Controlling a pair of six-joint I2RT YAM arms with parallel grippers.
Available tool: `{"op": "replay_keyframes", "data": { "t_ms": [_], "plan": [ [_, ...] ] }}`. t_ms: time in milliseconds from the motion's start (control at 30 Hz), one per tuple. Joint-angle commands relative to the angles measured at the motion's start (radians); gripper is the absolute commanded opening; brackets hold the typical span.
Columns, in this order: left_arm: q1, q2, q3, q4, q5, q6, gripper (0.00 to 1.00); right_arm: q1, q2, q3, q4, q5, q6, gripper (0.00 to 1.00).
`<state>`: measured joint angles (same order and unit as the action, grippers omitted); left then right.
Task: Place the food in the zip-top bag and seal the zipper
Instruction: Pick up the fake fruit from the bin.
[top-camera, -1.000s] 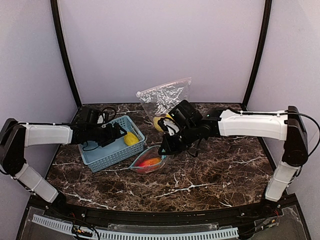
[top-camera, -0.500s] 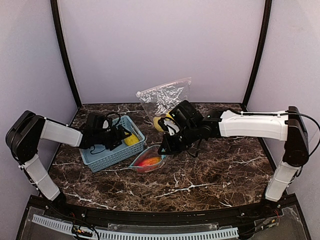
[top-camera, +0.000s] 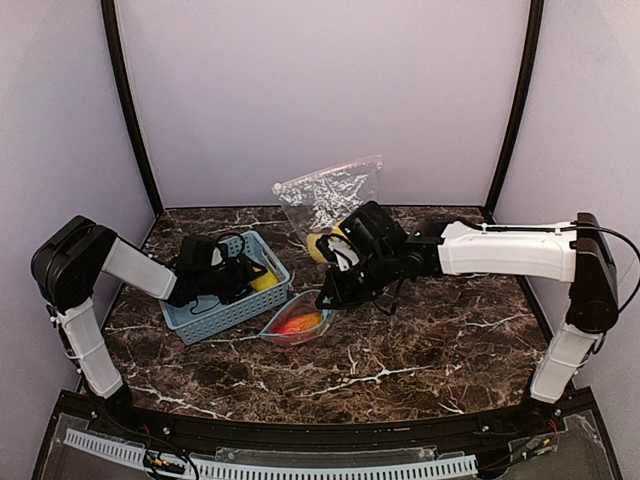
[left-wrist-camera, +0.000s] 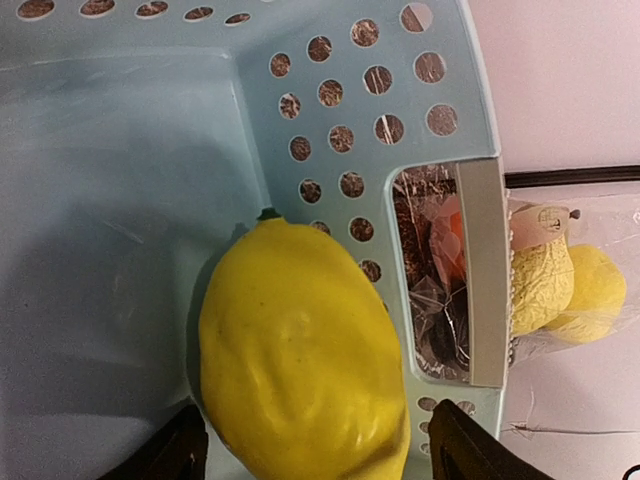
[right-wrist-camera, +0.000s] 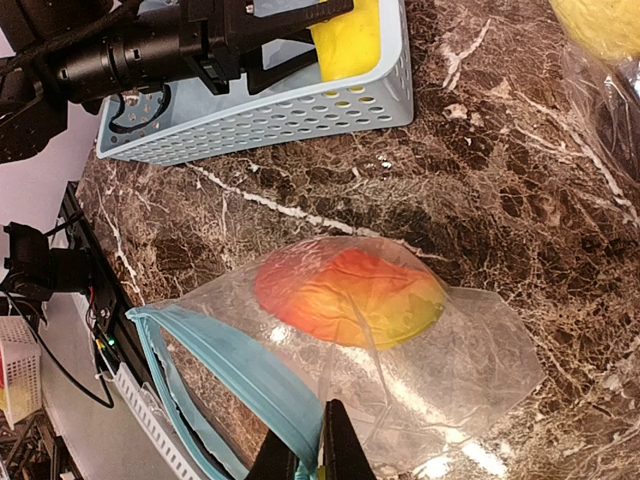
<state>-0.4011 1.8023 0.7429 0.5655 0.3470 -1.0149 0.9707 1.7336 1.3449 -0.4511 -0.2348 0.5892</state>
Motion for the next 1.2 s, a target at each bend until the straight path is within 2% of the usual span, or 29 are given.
{"op": "replay_keyframes", "data": {
  "t_ms": [0,367,567,733,900,1167],
  "plan": [
    [-0.005,0.021,-0.021,0.033,-0.014,-0.022,0.76,-0.008,-0.024,-0.010,0.024,0.003,0.005,0.00],
    [-0.007,0.063,0.001,0.050,0.017,-0.029,0.70,-0.009,-0.008,-0.004,0.028,-0.003,0.003,0.00],
    [-0.007,0.070,0.003,0.065,0.023,-0.030,0.57,-0.009,-0.015,-0.015,0.028,0.003,0.006,0.00],
    [-0.007,0.045,-0.005,0.077,0.014,-0.019,0.53,-0.009,-0.021,-0.022,0.028,0.007,0.008,0.00],
    [-0.007,-0.078,-0.039,0.049,-0.021,0.039,0.53,-0.009,-0.028,-0.023,0.028,0.012,0.008,0.00],
    [-0.007,-0.366,-0.073,-0.260,-0.152,0.236,0.53,-0.010,-0.023,-0.013,0.027,0.013,0.001,0.00]
  ]
}}
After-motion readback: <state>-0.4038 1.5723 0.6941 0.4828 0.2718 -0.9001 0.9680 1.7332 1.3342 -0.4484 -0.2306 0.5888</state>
